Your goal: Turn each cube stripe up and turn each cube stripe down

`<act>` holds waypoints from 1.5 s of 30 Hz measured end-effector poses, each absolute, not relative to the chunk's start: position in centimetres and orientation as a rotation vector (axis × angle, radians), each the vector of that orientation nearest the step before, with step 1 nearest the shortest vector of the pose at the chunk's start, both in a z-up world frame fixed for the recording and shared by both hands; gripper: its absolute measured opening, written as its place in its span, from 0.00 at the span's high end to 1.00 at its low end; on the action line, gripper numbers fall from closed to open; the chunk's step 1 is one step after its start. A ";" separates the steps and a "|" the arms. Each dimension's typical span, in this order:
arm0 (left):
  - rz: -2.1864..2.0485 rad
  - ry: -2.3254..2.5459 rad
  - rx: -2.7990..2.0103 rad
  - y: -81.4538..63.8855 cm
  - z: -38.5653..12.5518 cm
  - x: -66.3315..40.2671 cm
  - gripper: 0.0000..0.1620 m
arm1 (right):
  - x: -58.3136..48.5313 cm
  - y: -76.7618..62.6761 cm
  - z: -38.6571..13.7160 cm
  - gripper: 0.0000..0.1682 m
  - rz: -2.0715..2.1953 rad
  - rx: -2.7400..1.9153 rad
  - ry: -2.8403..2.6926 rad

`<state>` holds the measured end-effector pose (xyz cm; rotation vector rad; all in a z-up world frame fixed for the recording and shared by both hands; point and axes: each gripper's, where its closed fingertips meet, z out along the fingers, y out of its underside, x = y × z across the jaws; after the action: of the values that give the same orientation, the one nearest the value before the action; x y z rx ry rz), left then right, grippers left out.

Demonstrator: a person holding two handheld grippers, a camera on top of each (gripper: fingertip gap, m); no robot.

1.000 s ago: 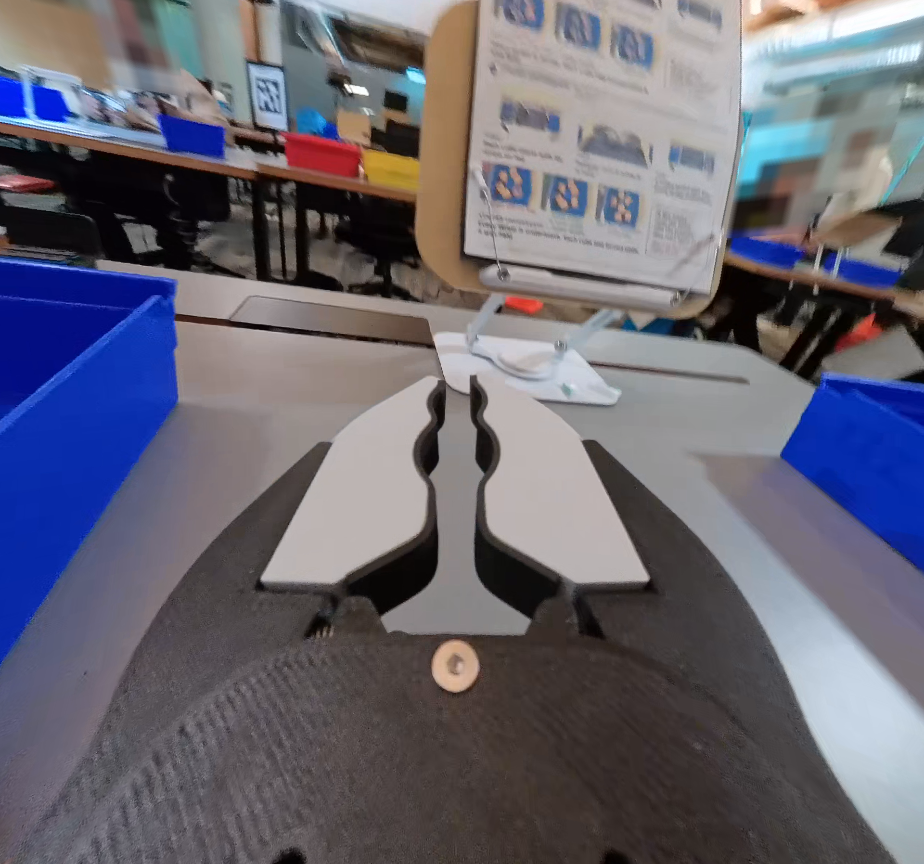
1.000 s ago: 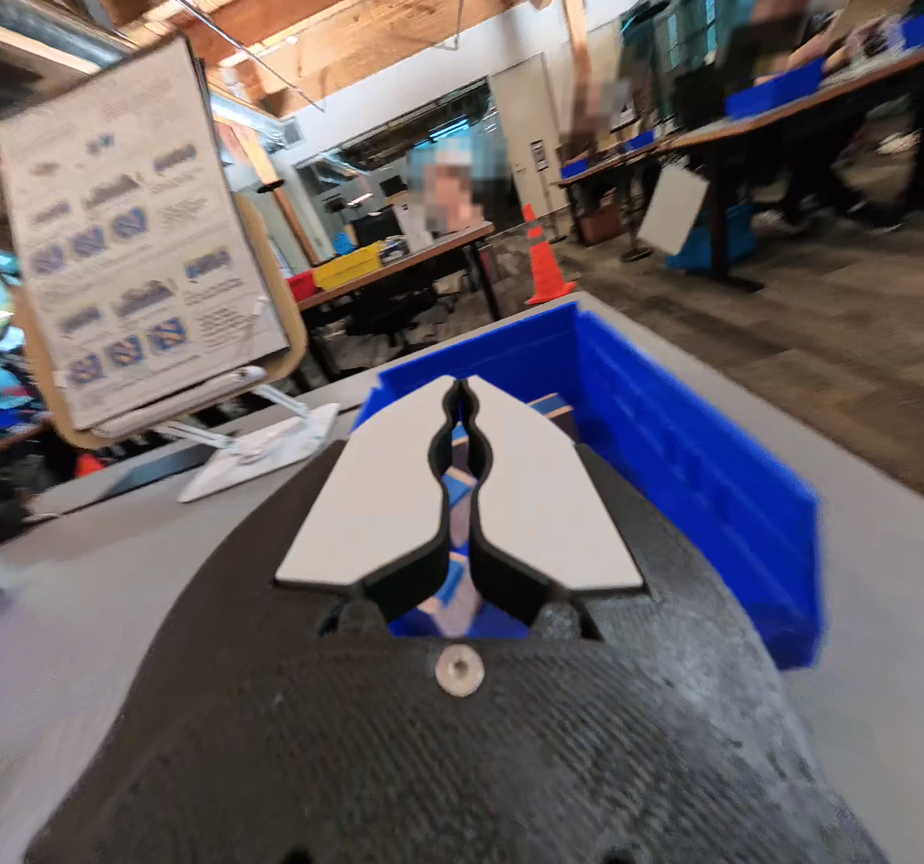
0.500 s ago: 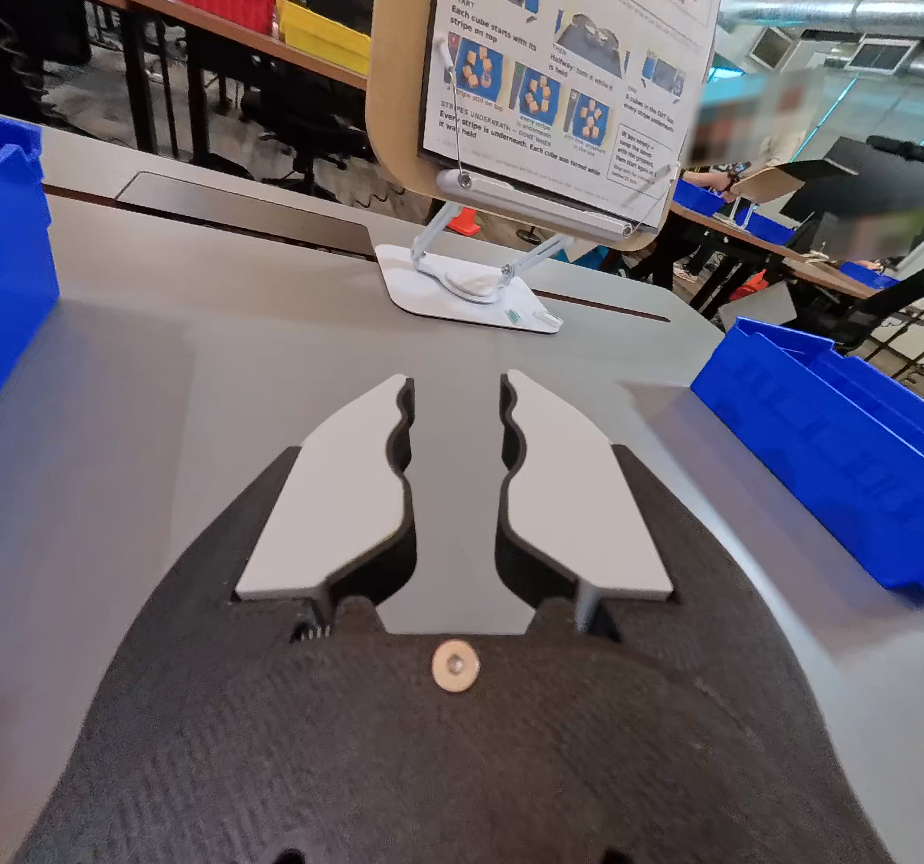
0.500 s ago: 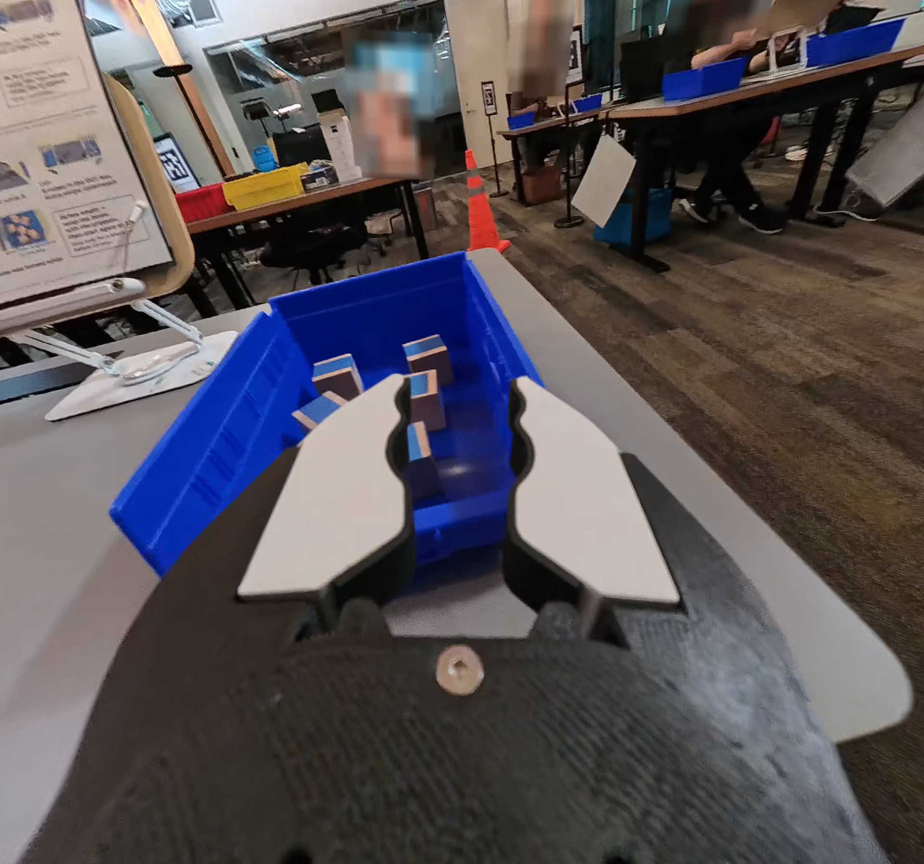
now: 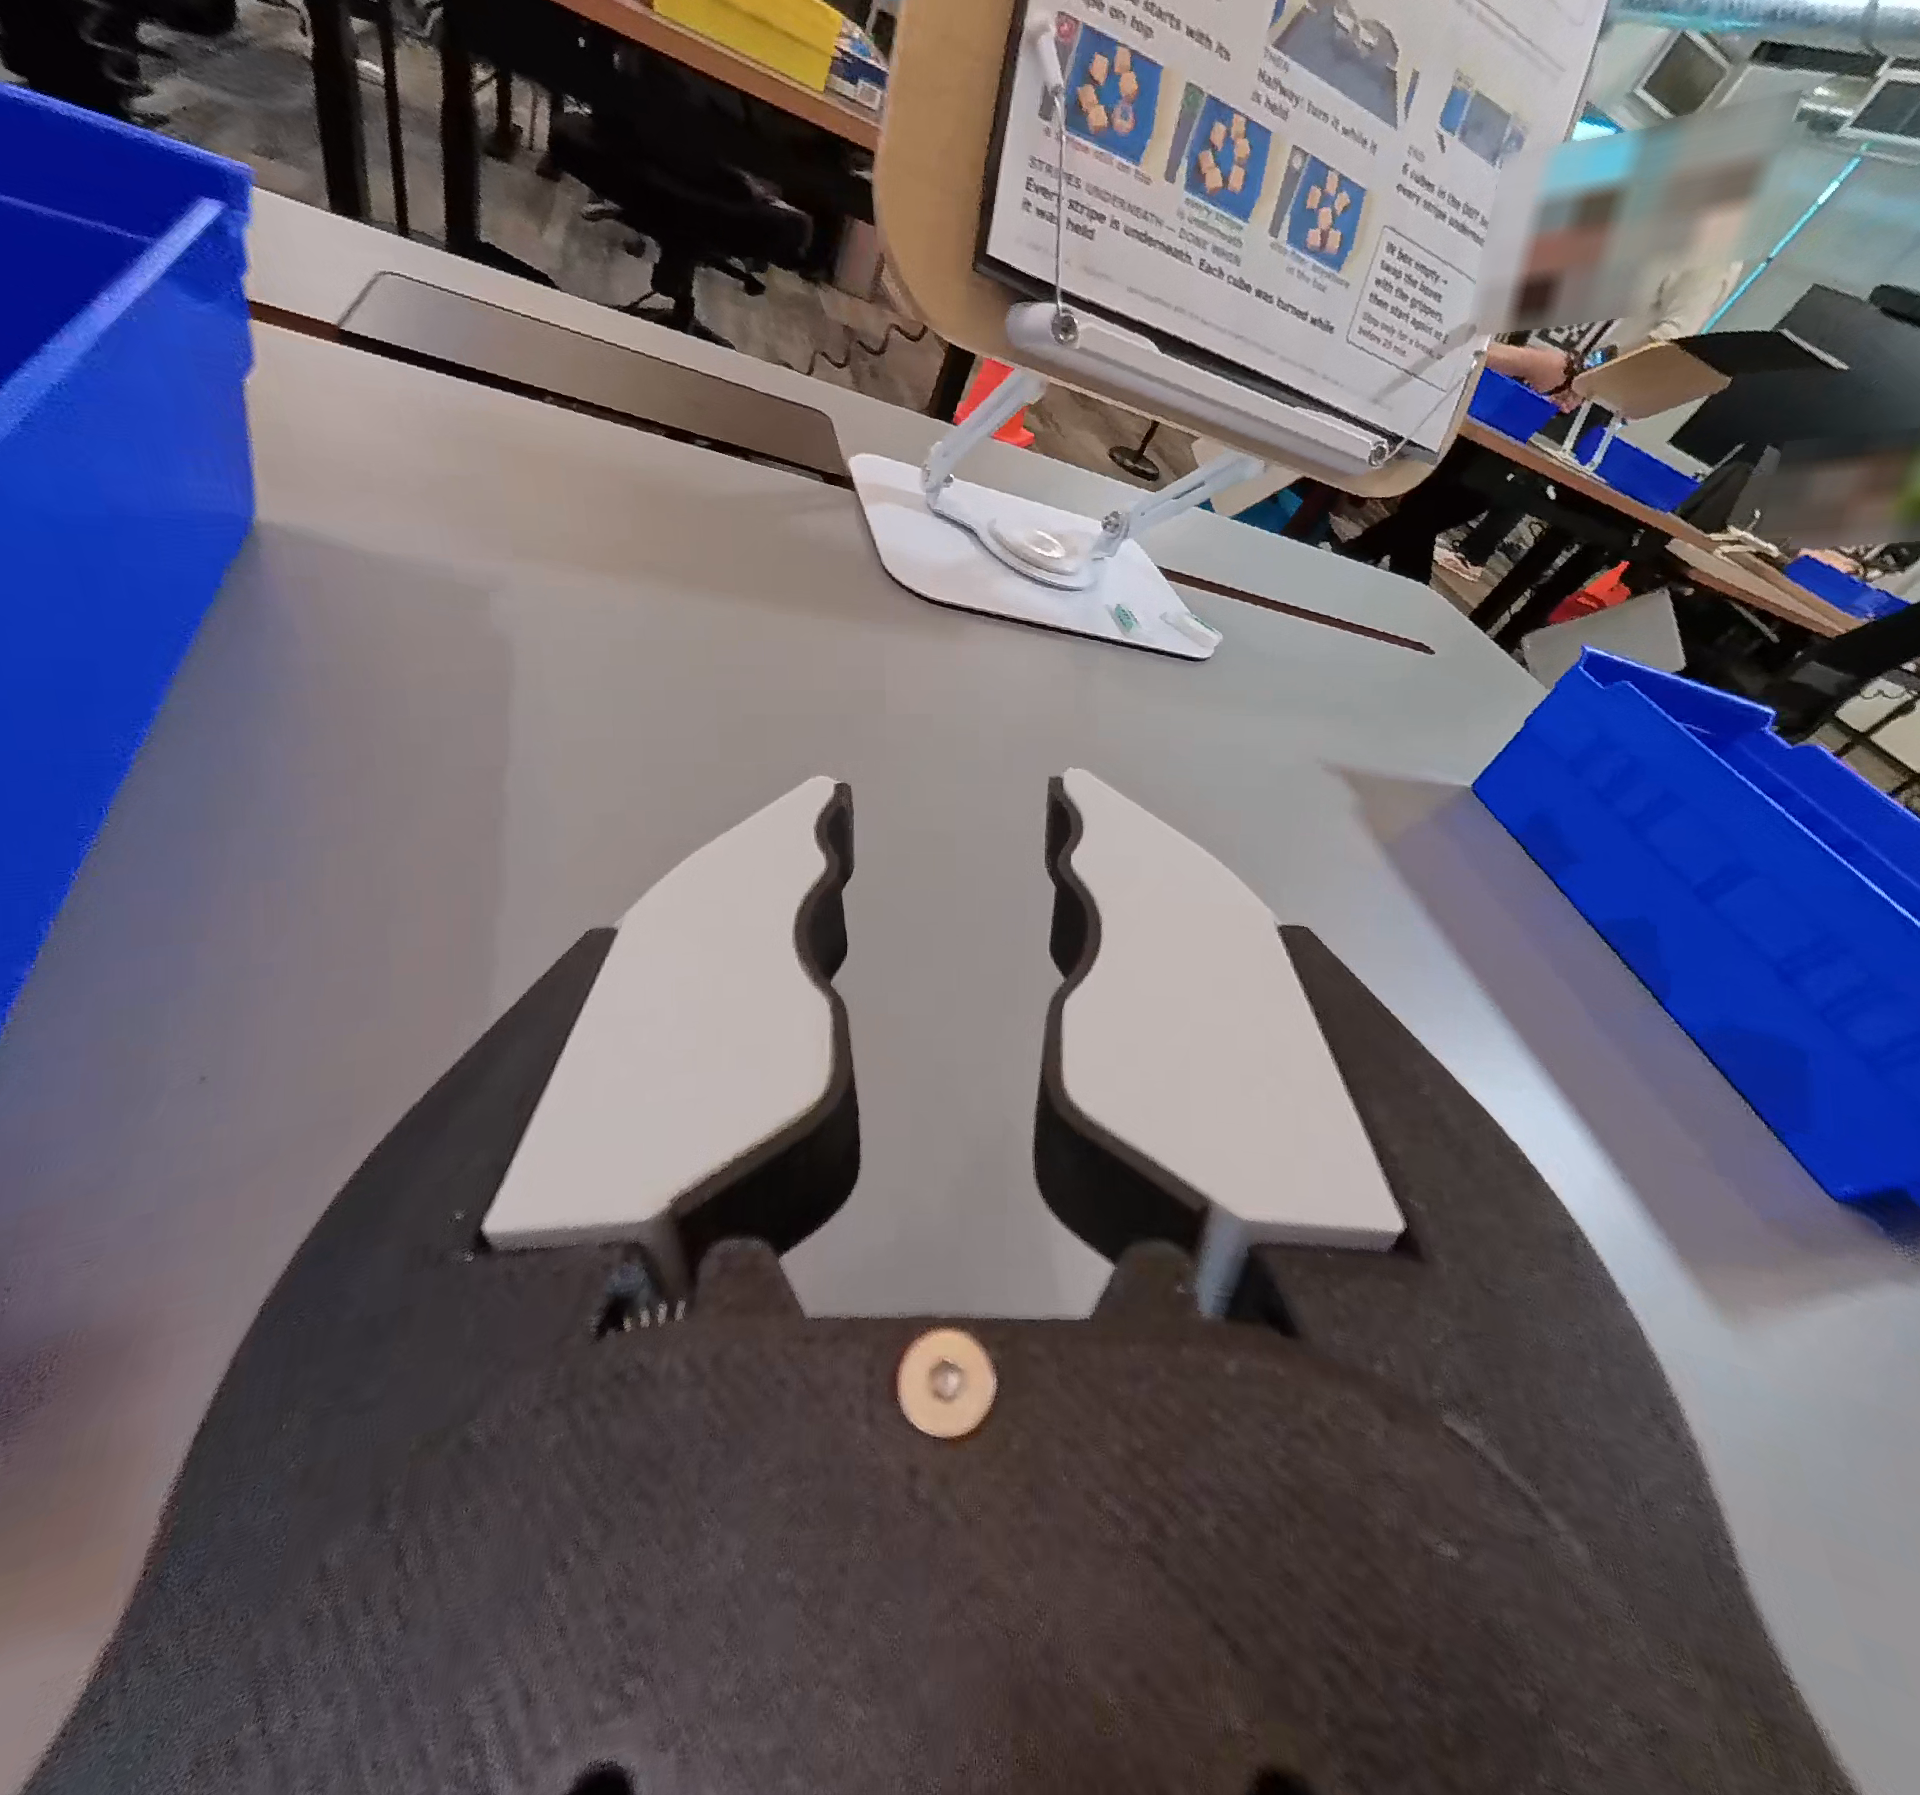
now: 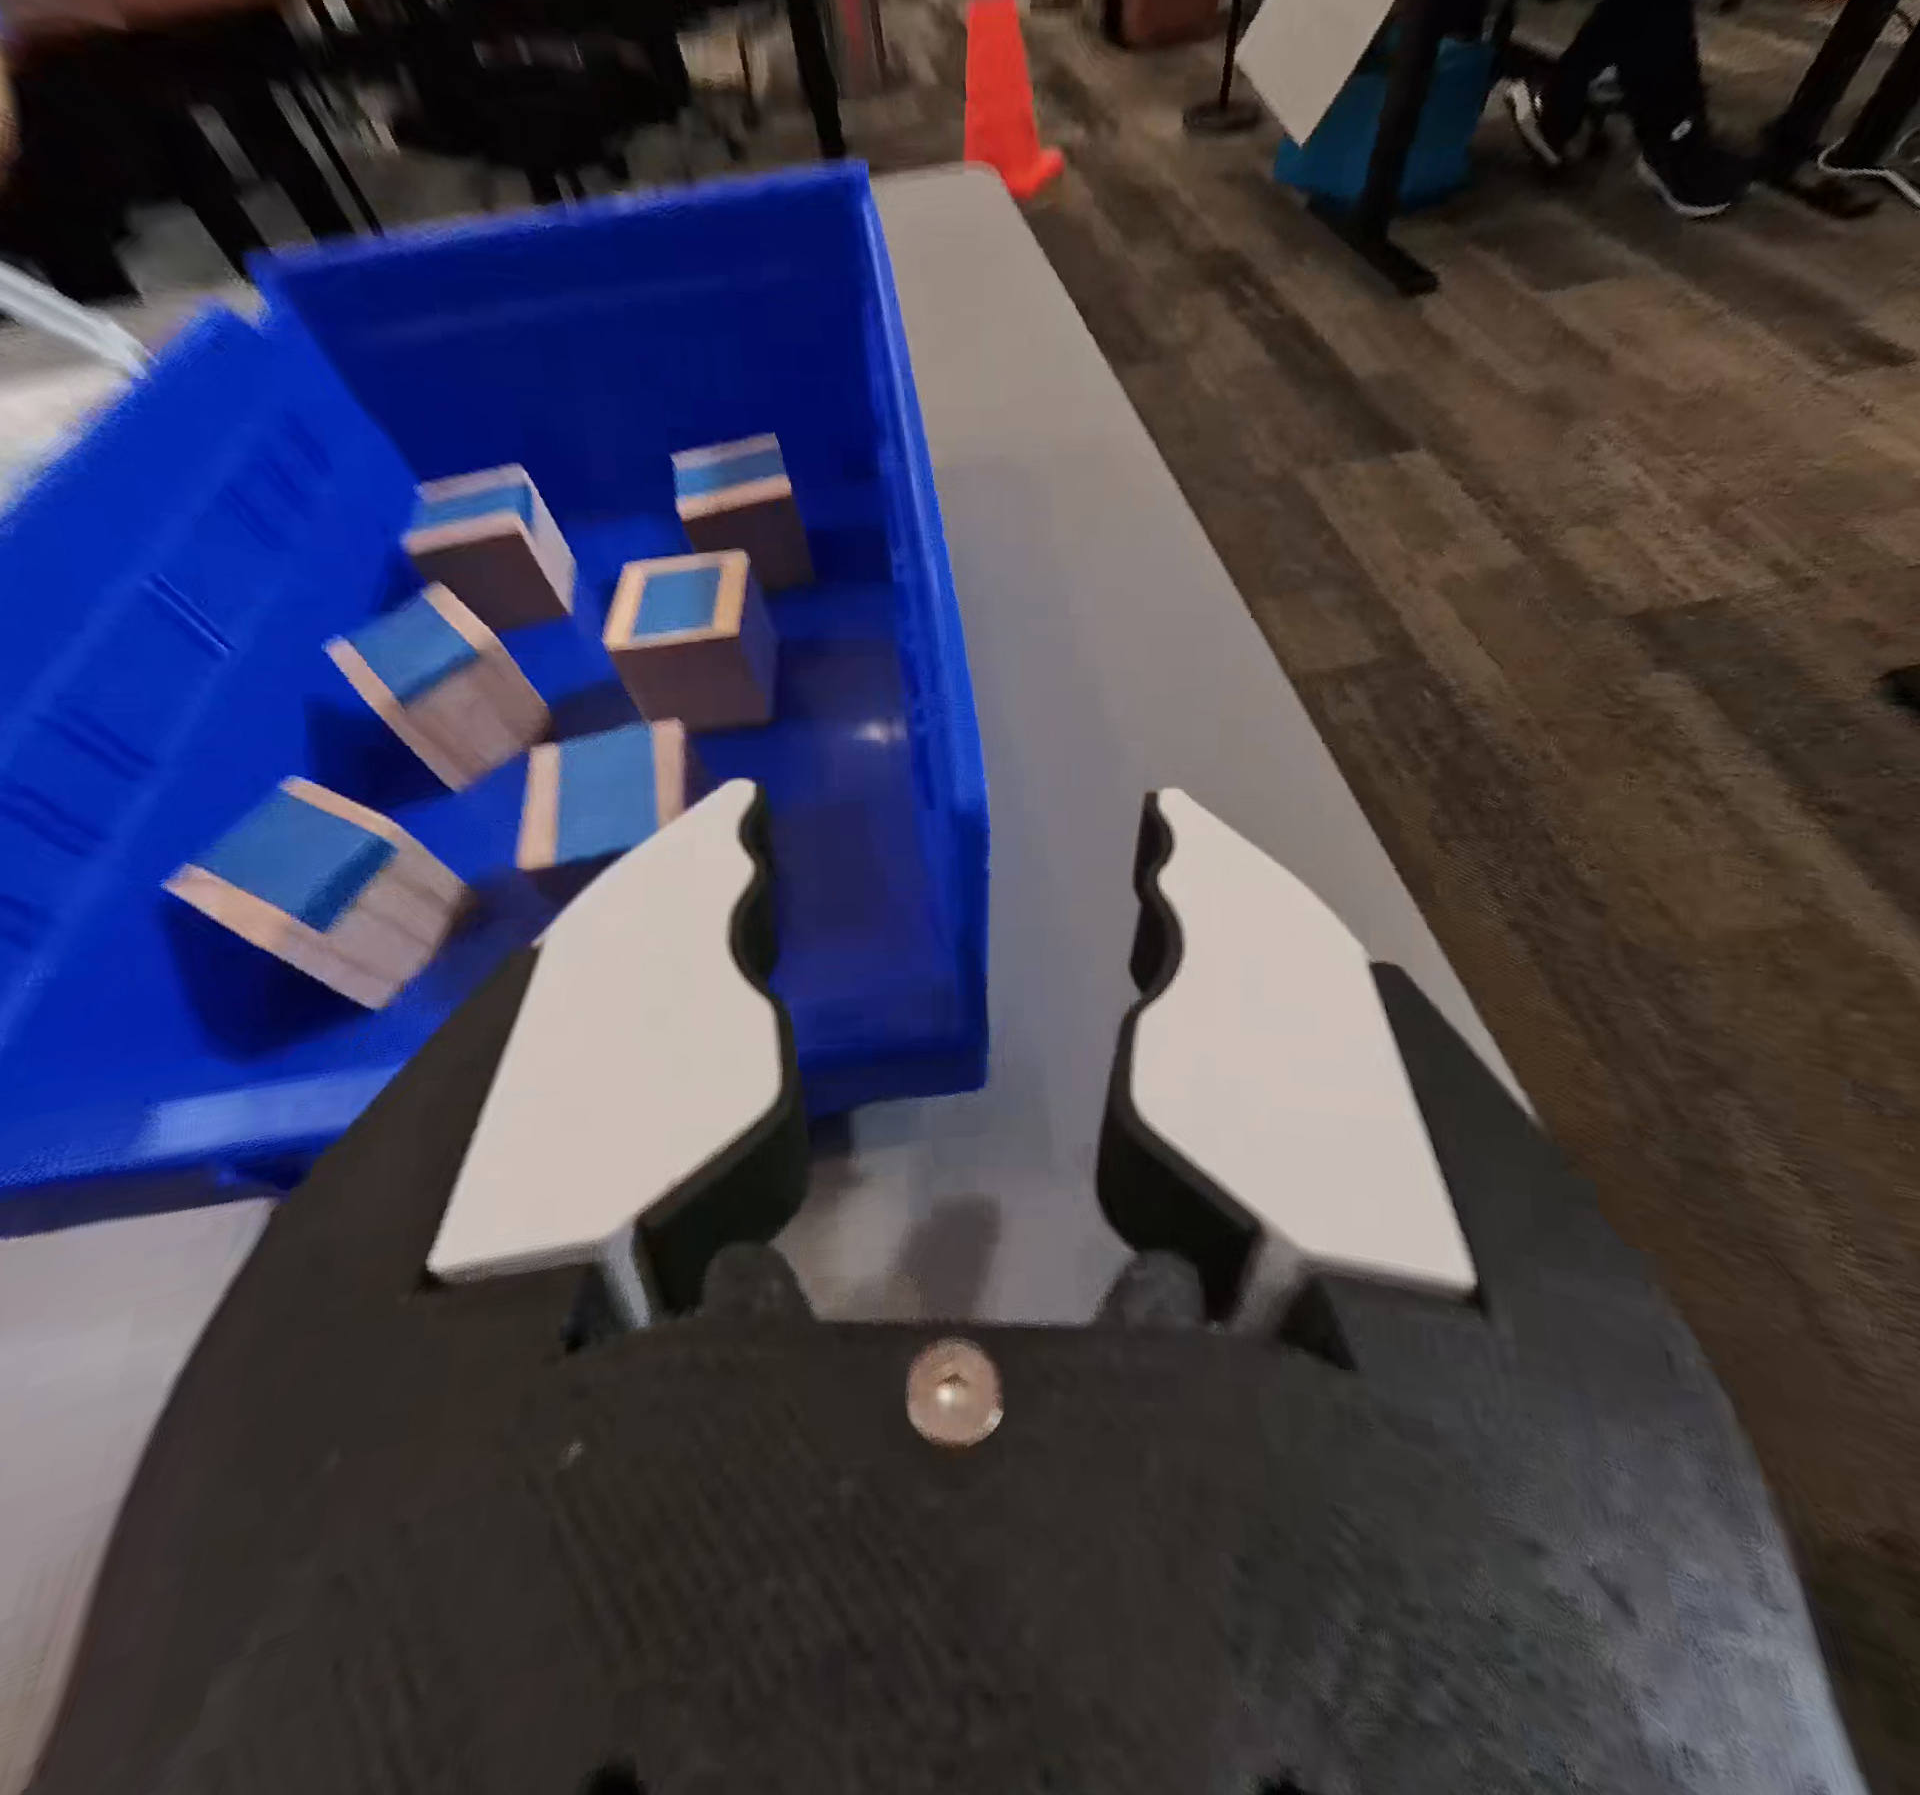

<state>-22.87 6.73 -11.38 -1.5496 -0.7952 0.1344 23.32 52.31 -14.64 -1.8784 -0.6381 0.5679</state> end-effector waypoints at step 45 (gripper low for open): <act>-0.214 -0.834 -1.475 5.6 -11.7 -20.8 0.79 | 20.3 55.1 -13.2 0.95 0.903 -1.913 -0.396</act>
<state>-20.84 5.56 -11.75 -1.4748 -0.8340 -0.2139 20.27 55.08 -13.16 -1.9128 -0.3963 0.9027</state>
